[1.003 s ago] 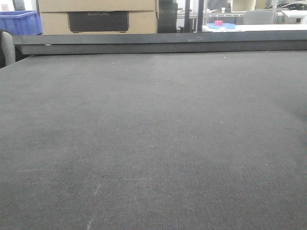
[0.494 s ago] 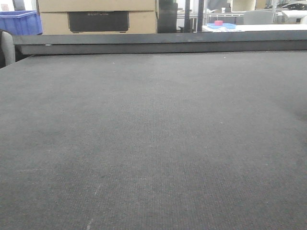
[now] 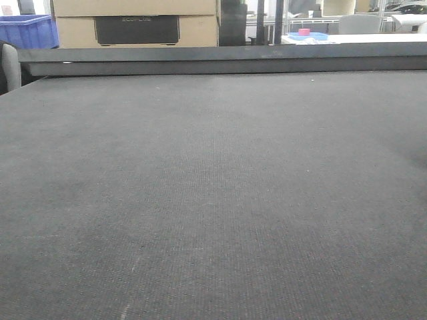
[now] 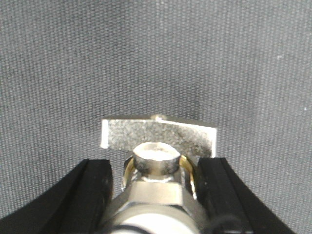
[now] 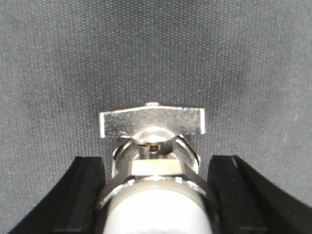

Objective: Place valve from conveyor to right shelf box
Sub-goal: 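Lift both held valves up off the conveyor belt, then drive the base away from the conveyor holding both valves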

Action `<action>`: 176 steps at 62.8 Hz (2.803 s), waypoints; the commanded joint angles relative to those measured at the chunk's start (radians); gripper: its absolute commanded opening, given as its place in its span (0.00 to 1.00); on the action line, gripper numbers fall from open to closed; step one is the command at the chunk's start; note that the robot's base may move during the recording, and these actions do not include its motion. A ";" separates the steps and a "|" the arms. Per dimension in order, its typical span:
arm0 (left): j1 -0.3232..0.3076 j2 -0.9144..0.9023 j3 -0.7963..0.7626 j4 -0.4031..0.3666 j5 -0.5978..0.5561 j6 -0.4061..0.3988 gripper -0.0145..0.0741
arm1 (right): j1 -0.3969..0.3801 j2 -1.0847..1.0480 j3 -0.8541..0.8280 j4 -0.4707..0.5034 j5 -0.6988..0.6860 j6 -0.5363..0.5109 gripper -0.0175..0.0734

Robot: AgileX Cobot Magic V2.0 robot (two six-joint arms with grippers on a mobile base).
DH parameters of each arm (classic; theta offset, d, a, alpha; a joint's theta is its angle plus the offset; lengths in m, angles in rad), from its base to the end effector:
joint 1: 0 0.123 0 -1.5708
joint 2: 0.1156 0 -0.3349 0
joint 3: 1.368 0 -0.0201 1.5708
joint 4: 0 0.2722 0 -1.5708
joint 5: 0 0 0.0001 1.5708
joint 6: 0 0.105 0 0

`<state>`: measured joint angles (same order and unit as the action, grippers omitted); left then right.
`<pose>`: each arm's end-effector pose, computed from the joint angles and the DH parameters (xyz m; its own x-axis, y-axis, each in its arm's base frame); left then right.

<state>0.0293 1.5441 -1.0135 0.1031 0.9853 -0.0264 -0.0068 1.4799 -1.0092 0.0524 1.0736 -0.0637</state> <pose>0.2988 0.0178 0.2544 -0.9900 0.0016 -0.1414 -0.0111 0.9959 0.0893 0.2801 0.0029 0.2704 -0.9928 -0.0319 -0.1157 -0.0369 0.9985 0.0413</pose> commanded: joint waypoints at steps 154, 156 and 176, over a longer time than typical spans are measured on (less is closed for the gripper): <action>-0.004 -0.732 0.001 -0.015 -0.387 -0.002 0.04 | -0.004 -0.605 0.003 0.022 -0.312 -0.005 0.01; -0.004 -0.732 0.001 -0.015 -0.399 -0.002 0.04 | -0.004 -0.605 0.003 0.022 -0.321 -0.005 0.01; -0.004 -0.730 0.001 -0.015 -0.404 -0.002 0.04 | -0.004 -0.605 0.003 0.022 -0.474 -0.005 0.01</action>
<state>0.0293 0.8228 -1.0075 0.0909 0.6380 -0.0264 -0.0068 0.8849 -0.9957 0.0794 0.7134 -0.0637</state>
